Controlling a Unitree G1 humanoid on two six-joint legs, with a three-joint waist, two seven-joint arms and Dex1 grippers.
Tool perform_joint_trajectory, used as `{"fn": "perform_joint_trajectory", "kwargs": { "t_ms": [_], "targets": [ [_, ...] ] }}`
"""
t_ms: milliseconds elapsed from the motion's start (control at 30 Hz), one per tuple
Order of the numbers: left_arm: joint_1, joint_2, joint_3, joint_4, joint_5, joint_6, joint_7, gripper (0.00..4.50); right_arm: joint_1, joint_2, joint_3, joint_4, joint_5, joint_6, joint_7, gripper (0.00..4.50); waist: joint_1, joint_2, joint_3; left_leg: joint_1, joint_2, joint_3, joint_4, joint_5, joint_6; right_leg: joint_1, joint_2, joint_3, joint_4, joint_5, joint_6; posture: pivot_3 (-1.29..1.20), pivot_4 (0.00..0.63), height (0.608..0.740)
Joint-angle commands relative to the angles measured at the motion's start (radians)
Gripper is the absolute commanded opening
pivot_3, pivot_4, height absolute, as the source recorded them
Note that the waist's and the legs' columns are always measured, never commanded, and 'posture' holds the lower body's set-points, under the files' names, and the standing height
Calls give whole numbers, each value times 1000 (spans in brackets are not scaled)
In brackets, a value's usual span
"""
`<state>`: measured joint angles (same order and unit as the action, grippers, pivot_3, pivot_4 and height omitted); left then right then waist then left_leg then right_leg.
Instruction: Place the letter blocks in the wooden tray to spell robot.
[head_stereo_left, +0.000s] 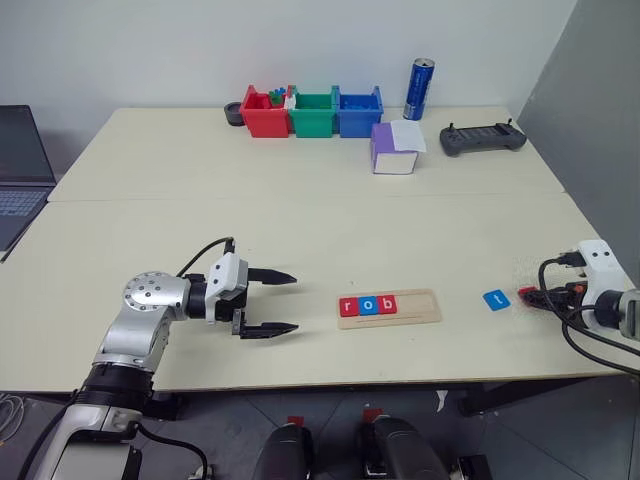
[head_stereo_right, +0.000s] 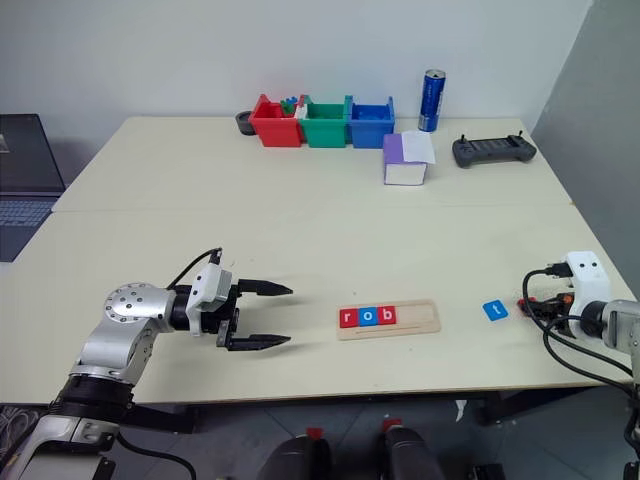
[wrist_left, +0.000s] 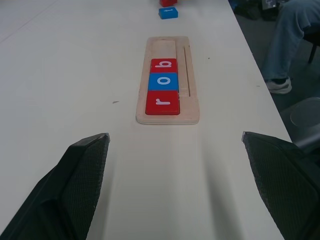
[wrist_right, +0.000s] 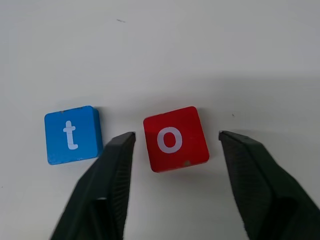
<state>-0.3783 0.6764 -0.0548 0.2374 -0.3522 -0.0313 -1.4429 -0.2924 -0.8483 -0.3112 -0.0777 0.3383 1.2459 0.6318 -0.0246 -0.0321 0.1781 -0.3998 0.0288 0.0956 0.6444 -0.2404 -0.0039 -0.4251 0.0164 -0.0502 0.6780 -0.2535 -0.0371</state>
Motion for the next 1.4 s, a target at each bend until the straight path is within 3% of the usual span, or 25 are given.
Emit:
{"fn": "perform_joint_trajectory", "kwargs": {
  "t_ms": [33, 67, 167, 300, 467, 667, 1000, 1400],
  "targets": [
    [7, 6, 17, -31, -8, -16, 5, 4500, -27, -82, 19, -44, 23, -10, 42, 4203, 0, 0, 0, 0, 0, 0, 0, 0, 0, 0, 0, 0, 0, 0, 0, 0, 150, 740],
    [10, 7, 18, -40, -10, -13, 7, 4500, -28, -114, 29, -52, 25, -38, 72, 4461, 0, 0, 0, 0, 0, 0, 0, 0, 0, 0, 0, 0, 0, 0, 0, 0, 150, 740],
    [13, 10, 19, -64, -14, -4, 13, 4500, -33, -242, 79, -35, 22, -236, 248, 4461, 0, 0, 0, 0, 0, 0, 0, 0, 0, 0, 0, 0, -1, 0, 0, 0, 150, 740],
    [24, 20, 19, -88, -4, -8, 22, 4500, -68, -411, 286, 202, -123, -698, 569, 4461, -1, 0, 0, 1, 0, -1, -1, 0, 1, 1, 0, -1, -2, 0, 0, 0, 150, 740],
    [37, 22, 22, -97, 1, -9, 36, 4500, -366, -366, 540, 661, -358, -1266, 856, 4461, -10, 0, 1, 2, 0, 1, 0, -1, 2, 1, 0, 0, -3, 0, 0, 0, 150, 740],
    [71, 37, 40, -138, -8, 1, 64, 4500, -662, -229, 681, 1086, -552, -1685, 884, 4461, -8, 0, 2, 2, 0, 2, 0, -1, 1, 0, 0, 1, 1, -1, -2, 0, 150, 740],
    [131, 60, 70, -199, -21, 22, 107, 4500, -779, -153, 769, 1286, -692, -1861, 975, 4461, -3, 1, 2, 2, 0, 2, 2, -1, 1, 1, -1, 2, 1, -2, -3, 0, 150, 740],
    [162, 79, 98, -234, -28, 42, 124, 4500, -772, -97, 788, 1331, -793, -1920, 843, 4461, -5, 1, 2, 4, 0, 3, 1, -1, 1, 1, 0, 2, 3, -2, -4, 0, 150, 740]
  ]
}}
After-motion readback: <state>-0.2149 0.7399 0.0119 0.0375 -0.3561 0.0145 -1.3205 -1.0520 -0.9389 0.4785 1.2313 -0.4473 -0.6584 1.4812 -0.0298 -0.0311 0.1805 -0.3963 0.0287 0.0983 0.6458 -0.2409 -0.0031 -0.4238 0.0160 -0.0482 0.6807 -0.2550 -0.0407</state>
